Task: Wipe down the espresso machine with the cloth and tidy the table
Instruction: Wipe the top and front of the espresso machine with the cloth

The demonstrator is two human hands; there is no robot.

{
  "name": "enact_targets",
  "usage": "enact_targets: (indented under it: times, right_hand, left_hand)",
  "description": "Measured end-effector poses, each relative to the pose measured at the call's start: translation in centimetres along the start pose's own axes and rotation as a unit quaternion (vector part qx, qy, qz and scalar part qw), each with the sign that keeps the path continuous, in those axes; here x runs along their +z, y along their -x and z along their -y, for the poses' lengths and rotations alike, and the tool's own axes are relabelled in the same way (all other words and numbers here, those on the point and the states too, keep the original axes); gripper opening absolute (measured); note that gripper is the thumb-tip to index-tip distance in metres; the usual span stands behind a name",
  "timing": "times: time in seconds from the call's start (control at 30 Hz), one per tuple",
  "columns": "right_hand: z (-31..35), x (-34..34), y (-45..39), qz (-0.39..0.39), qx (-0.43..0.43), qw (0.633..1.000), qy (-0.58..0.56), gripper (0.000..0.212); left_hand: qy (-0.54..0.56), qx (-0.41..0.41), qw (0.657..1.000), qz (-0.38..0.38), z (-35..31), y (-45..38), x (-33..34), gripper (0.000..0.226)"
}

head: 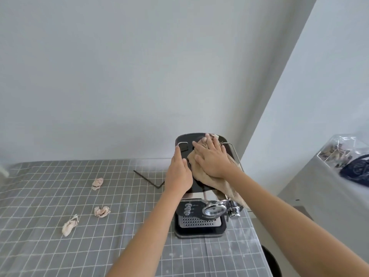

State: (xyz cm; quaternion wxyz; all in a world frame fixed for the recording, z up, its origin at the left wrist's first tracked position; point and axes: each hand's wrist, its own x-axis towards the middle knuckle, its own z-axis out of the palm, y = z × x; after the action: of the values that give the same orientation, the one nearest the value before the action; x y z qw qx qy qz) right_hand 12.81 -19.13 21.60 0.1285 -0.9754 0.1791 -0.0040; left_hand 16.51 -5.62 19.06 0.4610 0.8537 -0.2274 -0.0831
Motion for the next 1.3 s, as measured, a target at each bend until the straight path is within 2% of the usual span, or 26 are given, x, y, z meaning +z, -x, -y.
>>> enact_targets:
  times: [0.13,0.23,0.37,0.47,0.53,0.6,0.73,1.03,1.2,1.3]
  right_hand:
    - [-1.0,0.3,1.8,-0.015,-0.109,0.994,-0.018,0.046]
    - [-2.3,-0.2,3.6,0.004,-0.166,0.982,-0.092,0.042]
    - [-2.8,-0.2,1.6,-0.017,-0.090,0.992,-0.086,0.049]
    - [-1.5,-0.5,-1.8,0.014,0.005,0.999,-0.046,0.060]
    - [-0.3,-0.6,-2.7,0.031,0.031,0.999,-0.023,0.065]
    - [0.2,-0.4,-1.5,0.027,0.021,0.999,-0.017,0.065]
    - [-1.1,0.2,4.1,0.002,-0.052,0.999,-0.004,0.067]
    - [-0.1,0.0,-0.8,0.011,0.028,1.000,-0.003,0.075]
    - [1.0,0.6,3.3,-0.005,0.073,0.997,0.000,0.066]
    - [1.0,0.6,5.5,0.016,0.050,0.998,0.029,0.057]
  left_hand:
    - [0.014,-0.015,1.000,-0.019,0.4,0.2,0.2,0.052]
    - [0.008,-0.026,0.999,-0.019,0.6,0.0,0.5,0.052]
    - [-0.020,-0.045,0.999,-0.014,0.6,-0.1,0.4,0.053]
    - [-0.040,-0.021,0.999,-0.025,0.3,-0.1,0.3,0.052]
    - [-0.053,-0.015,0.998,-0.029,0.5,-0.3,0.3,0.051]
    - [-0.077,-0.027,0.996,-0.026,0.8,-0.2,0.4,0.050]
    - [-0.091,-0.041,0.995,-0.024,0.8,-0.1,0.5,0.051]
    - [-0.080,-0.035,0.996,-0.029,1.6,-1.0,0.9,0.050]
    - [-0.096,-0.035,0.994,-0.037,1.3,-0.8,0.9,0.049]
    - [-0.094,-0.036,0.994,-0.033,1.0,-0.6,0.8,0.049]
